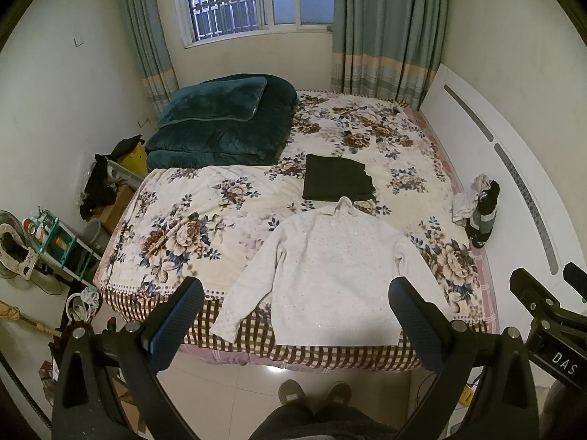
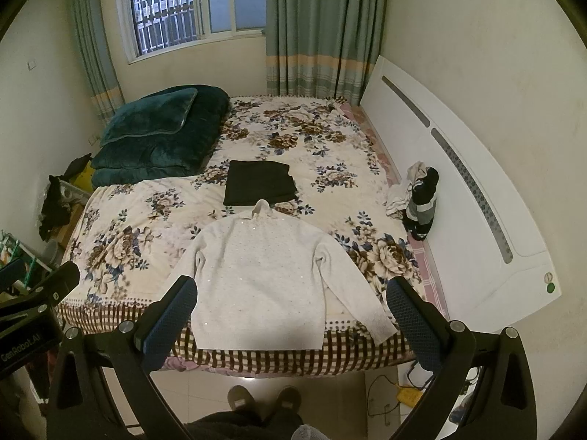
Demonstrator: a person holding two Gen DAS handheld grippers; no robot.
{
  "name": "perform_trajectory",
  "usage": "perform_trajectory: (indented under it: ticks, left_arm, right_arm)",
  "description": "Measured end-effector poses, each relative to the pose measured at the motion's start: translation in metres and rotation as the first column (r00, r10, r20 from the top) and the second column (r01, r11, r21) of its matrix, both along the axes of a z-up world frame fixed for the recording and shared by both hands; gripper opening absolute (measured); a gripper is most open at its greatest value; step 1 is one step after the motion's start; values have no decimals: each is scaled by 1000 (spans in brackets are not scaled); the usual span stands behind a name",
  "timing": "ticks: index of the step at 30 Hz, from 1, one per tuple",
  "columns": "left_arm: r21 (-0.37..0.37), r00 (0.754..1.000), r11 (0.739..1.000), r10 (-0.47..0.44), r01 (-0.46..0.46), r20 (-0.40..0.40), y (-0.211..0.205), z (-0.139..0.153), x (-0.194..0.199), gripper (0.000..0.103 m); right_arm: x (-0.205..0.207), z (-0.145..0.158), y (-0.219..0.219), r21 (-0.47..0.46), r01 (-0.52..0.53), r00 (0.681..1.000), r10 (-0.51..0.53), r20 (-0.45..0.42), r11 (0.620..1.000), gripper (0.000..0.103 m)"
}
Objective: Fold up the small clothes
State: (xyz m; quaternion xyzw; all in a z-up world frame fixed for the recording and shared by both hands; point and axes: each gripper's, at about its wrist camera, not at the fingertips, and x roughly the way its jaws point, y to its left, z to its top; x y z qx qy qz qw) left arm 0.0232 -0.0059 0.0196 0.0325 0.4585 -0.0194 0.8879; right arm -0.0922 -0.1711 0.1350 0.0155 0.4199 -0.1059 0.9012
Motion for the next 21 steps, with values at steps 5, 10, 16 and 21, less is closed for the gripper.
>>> perform_trajectory:
  ticks: [5, 10, 16, 21]
  left_arm:
    - [-3, 1000, 1000, -2, 2, 1, 2, 0, -1, 103]
    - [-3, 1000, 1000, 0, 0, 3, 2, -1, -2, 103]
    - [-5, 1000, 1000, 1, -1, 4, 2, -1, -3, 103]
    - [-6, 1000, 1000, 0, 0, 6, 1, 1, -2, 103]
  right_arm:
    - [1, 2, 1, 0, -1, 1000, 1, 2, 1000, 103]
    - [-2, 0, 0, -1, -1, 1000, 1, 3, 1000, 103]
    - [-4, -1, 0, -2, -2, 1000, 2, 6, 1000, 103]
    - [-3, 1, 0, -2, -2, 1000, 2, 7, 1000, 103]
